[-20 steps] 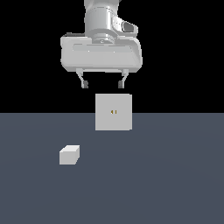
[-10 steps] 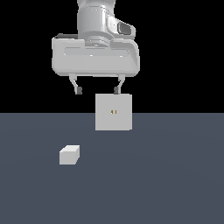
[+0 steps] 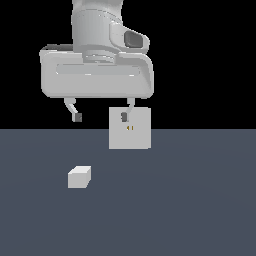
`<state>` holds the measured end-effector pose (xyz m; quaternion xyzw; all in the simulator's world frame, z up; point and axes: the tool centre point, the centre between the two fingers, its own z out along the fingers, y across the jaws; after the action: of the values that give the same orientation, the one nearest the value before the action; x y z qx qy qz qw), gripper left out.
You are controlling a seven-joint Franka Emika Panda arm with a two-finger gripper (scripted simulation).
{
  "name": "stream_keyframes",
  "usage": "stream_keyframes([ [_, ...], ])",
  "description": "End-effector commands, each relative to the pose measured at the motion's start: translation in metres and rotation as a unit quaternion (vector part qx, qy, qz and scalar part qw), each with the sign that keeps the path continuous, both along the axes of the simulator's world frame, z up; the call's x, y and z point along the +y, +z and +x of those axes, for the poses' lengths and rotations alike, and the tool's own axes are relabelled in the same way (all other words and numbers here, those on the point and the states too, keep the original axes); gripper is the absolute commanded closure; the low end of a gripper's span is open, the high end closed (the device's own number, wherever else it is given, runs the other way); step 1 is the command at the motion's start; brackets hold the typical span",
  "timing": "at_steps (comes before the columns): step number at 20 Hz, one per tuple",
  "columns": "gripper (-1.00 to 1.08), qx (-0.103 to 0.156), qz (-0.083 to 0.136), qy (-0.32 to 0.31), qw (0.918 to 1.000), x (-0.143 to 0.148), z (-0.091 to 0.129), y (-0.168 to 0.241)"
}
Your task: Plug the charger into the wall socket.
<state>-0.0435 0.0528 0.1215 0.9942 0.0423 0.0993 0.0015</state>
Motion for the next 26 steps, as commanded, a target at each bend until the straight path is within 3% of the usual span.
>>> stream_keyframes([
  [1, -0.92, -0.014, 0.002, -0.001, 0.9999, 0.005, -0.005, -0.008],
  [14, -0.92, -0.073, 0.011, -0.008, 0.9972, 0.027, -0.020, -0.046],
  [26, -0.92, -0.092, 0.012, -0.011, 0.9957, 0.034, -0.022, -0.059],
])
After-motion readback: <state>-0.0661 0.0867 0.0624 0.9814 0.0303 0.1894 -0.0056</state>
